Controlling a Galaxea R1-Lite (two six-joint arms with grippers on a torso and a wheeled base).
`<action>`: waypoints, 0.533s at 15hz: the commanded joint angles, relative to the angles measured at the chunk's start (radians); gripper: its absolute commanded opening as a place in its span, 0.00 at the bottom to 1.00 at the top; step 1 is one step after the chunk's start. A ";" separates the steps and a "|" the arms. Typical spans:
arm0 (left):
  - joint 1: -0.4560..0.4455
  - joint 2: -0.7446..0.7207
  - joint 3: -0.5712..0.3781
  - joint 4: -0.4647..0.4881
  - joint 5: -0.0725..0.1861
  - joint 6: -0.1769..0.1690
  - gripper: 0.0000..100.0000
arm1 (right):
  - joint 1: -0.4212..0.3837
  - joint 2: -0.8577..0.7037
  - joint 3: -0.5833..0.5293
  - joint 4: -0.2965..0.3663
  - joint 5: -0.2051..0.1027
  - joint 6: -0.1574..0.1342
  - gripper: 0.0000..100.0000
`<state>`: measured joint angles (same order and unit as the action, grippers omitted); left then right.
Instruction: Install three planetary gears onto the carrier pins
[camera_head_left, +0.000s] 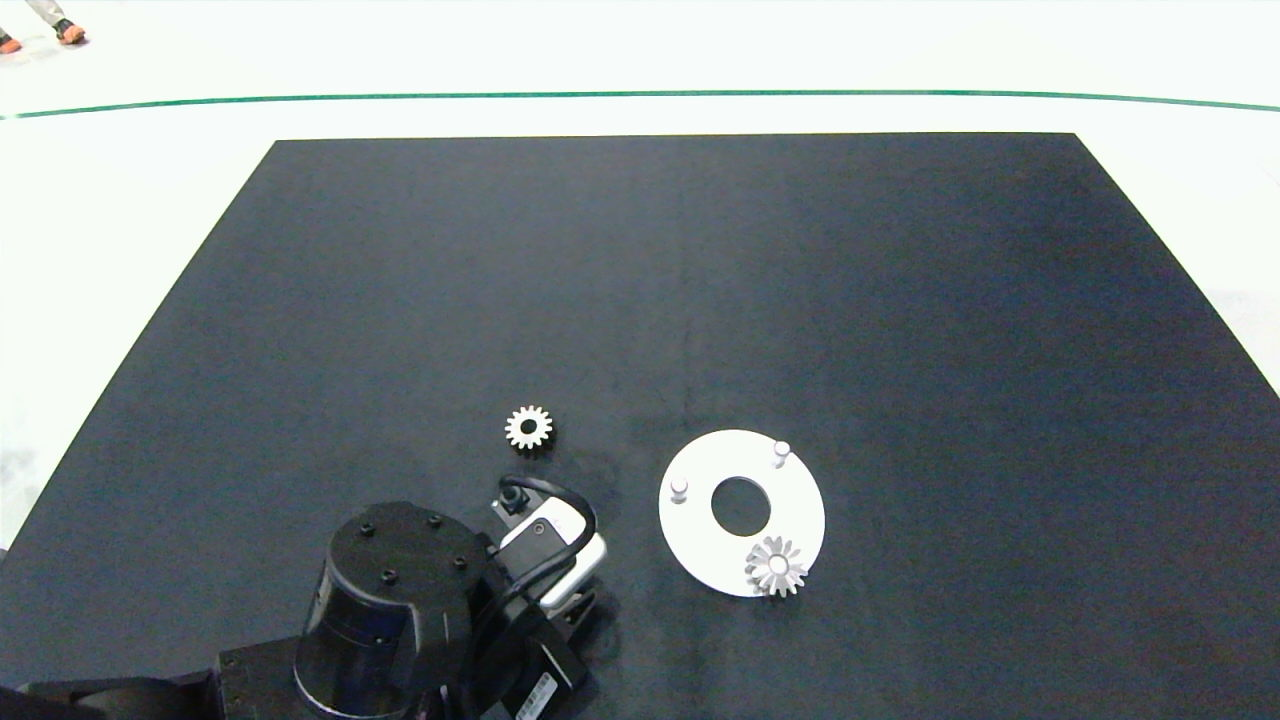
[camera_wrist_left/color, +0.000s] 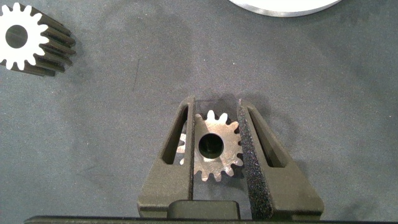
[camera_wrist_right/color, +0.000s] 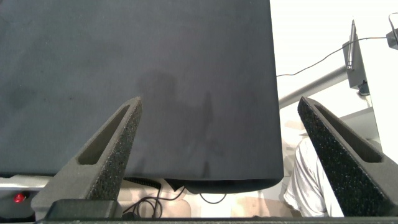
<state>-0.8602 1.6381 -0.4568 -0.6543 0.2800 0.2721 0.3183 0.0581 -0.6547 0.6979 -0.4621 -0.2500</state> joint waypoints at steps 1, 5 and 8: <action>0.000 -0.003 -0.026 0.025 0.001 0.001 1.00 | 0.001 0.003 0.000 0.003 -0.003 -0.002 1.00; 0.001 -0.004 -0.036 0.044 0.001 -0.001 1.00 | 0.002 0.003 0.001 0.005 -0.003 -0.002 1.00; 0.003 -0.004 -0.043 0.042 0.001 -0.002 1.00 | 0.007 0.005 0.001 0.005 -0.003 -0.002 1.00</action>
<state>-0.8553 1.6347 -0.4964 -0.5979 0.2789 0.2679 0.3236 0.0600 -0.6536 0.6979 -0.4623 -0.2496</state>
